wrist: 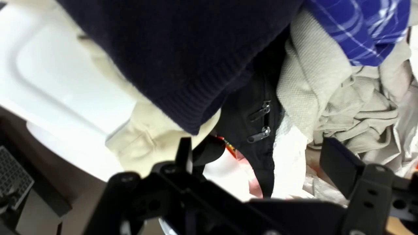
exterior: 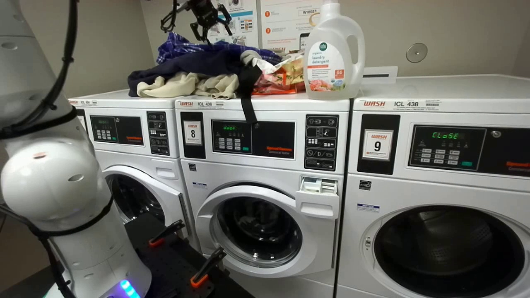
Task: Move the black backpack strap upwards
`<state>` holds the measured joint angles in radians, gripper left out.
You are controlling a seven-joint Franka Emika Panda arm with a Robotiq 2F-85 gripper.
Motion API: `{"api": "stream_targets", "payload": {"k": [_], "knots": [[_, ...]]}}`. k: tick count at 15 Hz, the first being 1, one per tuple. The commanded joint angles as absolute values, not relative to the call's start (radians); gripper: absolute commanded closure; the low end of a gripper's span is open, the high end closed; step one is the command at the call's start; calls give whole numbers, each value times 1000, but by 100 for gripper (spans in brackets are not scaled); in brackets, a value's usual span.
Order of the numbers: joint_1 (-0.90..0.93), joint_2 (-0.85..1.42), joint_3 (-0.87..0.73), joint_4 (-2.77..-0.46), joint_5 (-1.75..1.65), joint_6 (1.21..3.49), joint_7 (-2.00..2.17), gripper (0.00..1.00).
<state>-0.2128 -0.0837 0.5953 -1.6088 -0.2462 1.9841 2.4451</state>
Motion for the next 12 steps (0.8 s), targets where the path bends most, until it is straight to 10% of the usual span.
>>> {"api": "stream_targets", "payload": {"k": [1, 12], "knots": [[-34, -48, 434, -1558, -249, 1827, 2282, 0], [93, -176, 205, -1816, -177, 1779, 2020, 0]]}}
